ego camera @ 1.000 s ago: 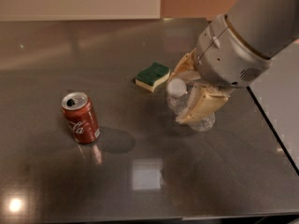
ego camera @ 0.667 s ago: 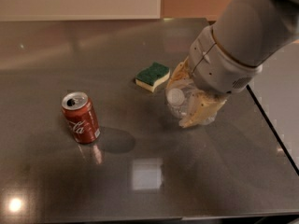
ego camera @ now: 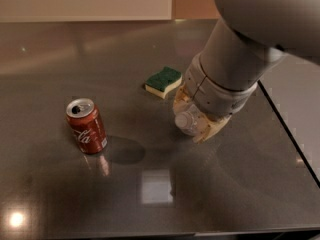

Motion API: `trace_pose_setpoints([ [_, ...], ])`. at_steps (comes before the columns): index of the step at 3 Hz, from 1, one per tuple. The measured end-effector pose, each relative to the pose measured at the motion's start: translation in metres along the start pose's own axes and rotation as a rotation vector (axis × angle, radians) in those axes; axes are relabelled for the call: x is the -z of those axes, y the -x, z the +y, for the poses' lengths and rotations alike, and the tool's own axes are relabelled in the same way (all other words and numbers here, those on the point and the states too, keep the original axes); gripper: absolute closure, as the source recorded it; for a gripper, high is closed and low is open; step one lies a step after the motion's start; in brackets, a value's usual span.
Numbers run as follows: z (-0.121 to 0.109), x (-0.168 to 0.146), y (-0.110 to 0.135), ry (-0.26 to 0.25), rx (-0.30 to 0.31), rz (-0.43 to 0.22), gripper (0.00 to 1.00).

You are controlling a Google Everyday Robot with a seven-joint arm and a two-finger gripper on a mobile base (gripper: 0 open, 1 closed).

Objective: Knock water bottle over

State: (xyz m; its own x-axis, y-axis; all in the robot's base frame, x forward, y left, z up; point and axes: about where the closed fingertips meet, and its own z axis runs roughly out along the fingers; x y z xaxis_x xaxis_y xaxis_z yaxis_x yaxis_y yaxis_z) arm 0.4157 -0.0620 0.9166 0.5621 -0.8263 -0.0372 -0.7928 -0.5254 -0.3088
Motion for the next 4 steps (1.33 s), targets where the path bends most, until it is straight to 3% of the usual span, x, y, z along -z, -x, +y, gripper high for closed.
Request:
trace_pose_setpoints([
  [2,-0.003,-0.025,-0.012,0.043,0.091,0.083,0.35],
  [3,-0.002,-0.038,-0.019,0.066,0.106,0.103,0.12],
  [4,-0.001,-0.047,-0.024,0.084,0.111,0.112,0.0],
])
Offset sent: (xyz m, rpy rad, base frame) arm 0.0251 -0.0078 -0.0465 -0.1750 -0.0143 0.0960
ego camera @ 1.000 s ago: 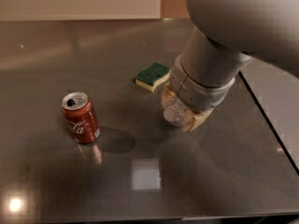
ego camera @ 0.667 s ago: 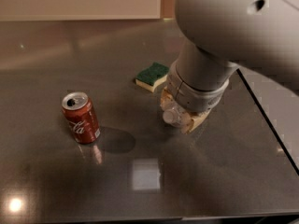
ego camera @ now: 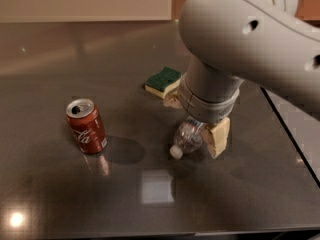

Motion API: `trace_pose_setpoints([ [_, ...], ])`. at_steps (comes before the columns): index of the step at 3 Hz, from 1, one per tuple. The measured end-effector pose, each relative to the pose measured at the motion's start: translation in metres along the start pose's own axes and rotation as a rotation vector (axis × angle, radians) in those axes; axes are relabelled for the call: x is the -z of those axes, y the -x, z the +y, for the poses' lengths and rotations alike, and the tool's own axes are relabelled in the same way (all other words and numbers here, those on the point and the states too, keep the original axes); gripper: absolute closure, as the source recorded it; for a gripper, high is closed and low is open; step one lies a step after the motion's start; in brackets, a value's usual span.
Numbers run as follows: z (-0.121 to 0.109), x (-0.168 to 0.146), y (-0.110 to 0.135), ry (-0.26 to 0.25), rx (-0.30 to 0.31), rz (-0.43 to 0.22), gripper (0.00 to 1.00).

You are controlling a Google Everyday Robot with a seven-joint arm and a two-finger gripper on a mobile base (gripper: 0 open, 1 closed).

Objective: Knock water bottle over

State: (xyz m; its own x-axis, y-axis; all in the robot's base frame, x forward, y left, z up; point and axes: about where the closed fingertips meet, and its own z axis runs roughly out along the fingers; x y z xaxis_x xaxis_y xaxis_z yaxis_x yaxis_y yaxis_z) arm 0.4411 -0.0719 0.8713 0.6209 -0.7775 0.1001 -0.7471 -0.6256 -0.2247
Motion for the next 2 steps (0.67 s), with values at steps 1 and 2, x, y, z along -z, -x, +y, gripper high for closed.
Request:
trace_pose_setpoints([
  [1,0.0042,-0.0155,-0.0038,0.029,-0.005,0.002,0.0],
  [2,0.0042,-0.0154,-0.0037,0.029,-0.005,0.002,0.0],
])
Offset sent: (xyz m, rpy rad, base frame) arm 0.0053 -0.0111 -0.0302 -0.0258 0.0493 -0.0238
